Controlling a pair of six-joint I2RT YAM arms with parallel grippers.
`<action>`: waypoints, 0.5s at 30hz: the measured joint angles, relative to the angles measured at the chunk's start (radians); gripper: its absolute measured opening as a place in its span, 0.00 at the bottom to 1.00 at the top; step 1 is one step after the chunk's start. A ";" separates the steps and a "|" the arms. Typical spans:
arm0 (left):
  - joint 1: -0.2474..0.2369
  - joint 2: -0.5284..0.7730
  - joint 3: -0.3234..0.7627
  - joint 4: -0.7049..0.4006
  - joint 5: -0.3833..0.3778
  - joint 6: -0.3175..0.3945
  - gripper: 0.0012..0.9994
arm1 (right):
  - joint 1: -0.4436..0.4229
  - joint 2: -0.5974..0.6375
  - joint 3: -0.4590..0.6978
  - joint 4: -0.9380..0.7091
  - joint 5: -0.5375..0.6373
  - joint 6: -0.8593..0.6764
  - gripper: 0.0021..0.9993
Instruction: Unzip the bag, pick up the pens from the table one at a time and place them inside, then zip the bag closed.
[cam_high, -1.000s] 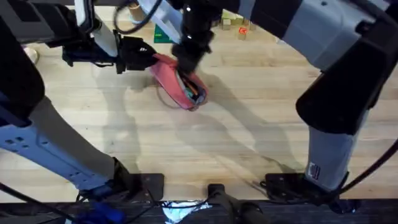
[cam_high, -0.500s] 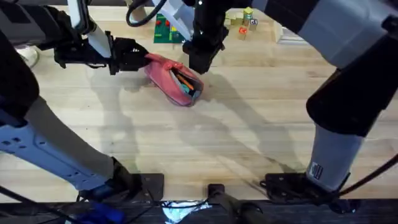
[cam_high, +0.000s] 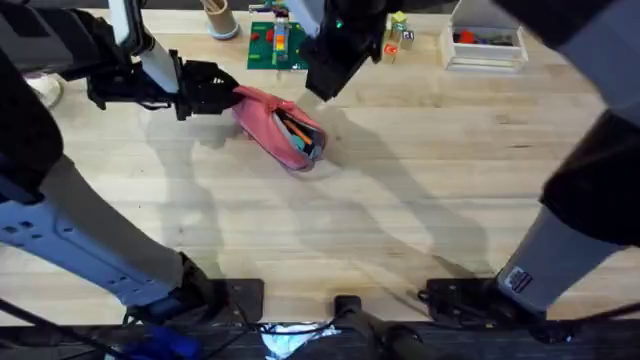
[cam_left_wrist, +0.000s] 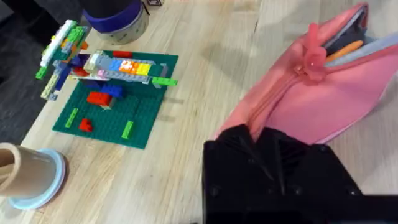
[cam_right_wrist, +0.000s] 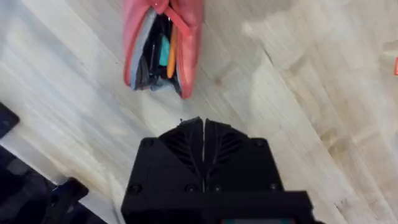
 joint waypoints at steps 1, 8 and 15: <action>0.000 0.000 0.000 0.000 0.000 0.000 0.04 | 0.001 -0.012 0.000 0.000 0.000 0.000 0.03; 0.000 0.000 0.000 0.000 0.000 0.000 0.04 | 0.042 -0.036 0.000 0.000 0.000 0.011 0.75; 0.000 0.000 0.000 0.000 0.000 0.000 0.04 | 0.098 -0.036 0.000 0.048 0.000 0.011 1.00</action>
